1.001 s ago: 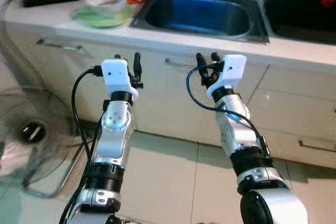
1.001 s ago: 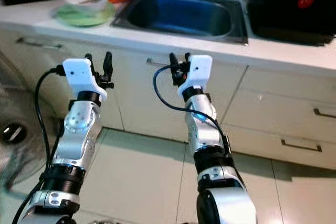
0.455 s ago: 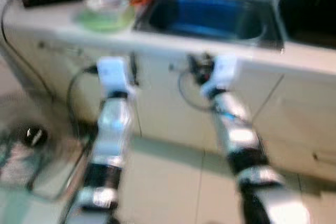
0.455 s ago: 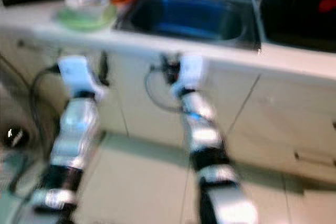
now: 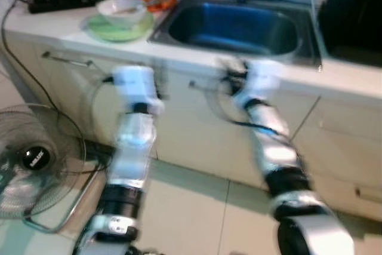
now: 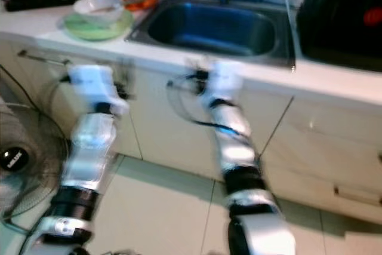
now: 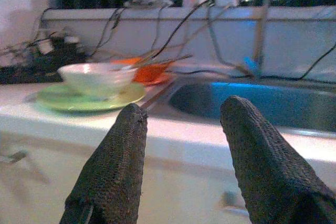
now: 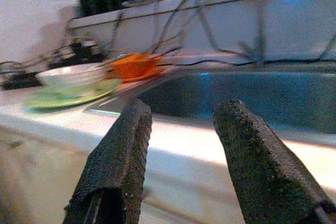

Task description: Kitchen organization

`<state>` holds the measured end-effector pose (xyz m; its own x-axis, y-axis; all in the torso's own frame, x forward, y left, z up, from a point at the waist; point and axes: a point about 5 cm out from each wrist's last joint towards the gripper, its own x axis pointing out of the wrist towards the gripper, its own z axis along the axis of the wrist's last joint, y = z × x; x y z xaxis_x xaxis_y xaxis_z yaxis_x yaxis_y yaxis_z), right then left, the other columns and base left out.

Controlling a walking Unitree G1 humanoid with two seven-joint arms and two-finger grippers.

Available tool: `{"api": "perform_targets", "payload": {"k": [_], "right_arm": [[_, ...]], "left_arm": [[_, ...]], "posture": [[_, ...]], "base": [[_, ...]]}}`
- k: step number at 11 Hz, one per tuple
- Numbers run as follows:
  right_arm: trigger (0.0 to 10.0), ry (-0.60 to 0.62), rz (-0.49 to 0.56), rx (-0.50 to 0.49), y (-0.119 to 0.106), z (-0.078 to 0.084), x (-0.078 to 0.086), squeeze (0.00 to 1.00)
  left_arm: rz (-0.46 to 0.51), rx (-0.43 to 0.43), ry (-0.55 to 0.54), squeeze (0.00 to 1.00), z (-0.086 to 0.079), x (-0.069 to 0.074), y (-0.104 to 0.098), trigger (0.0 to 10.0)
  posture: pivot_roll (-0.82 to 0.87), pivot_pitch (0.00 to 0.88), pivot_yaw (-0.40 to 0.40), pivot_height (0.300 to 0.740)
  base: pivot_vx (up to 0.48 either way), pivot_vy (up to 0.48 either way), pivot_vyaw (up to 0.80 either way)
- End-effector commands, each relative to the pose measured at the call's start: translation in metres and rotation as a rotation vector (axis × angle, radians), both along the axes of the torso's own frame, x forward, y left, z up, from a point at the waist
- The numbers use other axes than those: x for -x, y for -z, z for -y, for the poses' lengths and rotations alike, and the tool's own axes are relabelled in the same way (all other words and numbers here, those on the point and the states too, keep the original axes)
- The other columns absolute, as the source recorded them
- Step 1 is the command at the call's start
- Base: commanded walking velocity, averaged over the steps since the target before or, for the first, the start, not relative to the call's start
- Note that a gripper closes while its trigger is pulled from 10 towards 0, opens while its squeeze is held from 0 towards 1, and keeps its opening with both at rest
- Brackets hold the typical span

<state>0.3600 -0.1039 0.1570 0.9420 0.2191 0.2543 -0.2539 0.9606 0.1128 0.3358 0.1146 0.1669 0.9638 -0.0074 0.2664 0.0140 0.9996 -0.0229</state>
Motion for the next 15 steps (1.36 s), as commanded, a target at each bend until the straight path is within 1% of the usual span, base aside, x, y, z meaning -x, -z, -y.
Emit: {"api": "perform_targets", "payload": {"k": [1,8,10,12,15], "right_arm": [[10.0,-0.05,0.016,0.0,-0.0055,-0.0151,0.0004,0.0],[10.0,-0.053,0.006,-0.016,-0.0039,-0.0149,0.0014,0.0],[10.0,-0.059,0.005,-0.002,-0.0033,-0.0156,0.0017,0.0],[10.0,-0.058,-0.001,-0.023,-0.0035,-0.0152,0.0011,0.0],[10.0,-0.06,0.0,-0.007,-0.0027,-0.0153,0.0014,0.0]], "left_arm": [[0.013,-0.011,-0.033,0.0,-0.0108,-0.0007,-0.0037,10.0],[0.012,-0.008,-0.036,0.0,-0.0129,-0.0007,-0.0035,10.0],[0.011,-0.007,-0.037,0.0,-0.0126,-0.0004,-0.0033,10.0],[0.014,0.001,-0.034,0.0,-0.0125,-0.0006,-0.0044,10.0],[0.013,0.001,-0.03,0.0,-0.0115,-0.0005,-0.0039,10.0]], "posture": [[0.04,0.028,-0.006,0.74],[0.04,0.041,-0.005,0.74],[0.04,0.043,-0.007,0.74],[0.04,0.041,-0.007,0.74],[0.04,0.042,-0.007,0.74]], "base": [[0.319,0.0,0.0],[0.321,0.0,0.0],[0.311,0.0,0.0],[0.274,0.345,0.0],[0.0,0.426,0.0]]}}
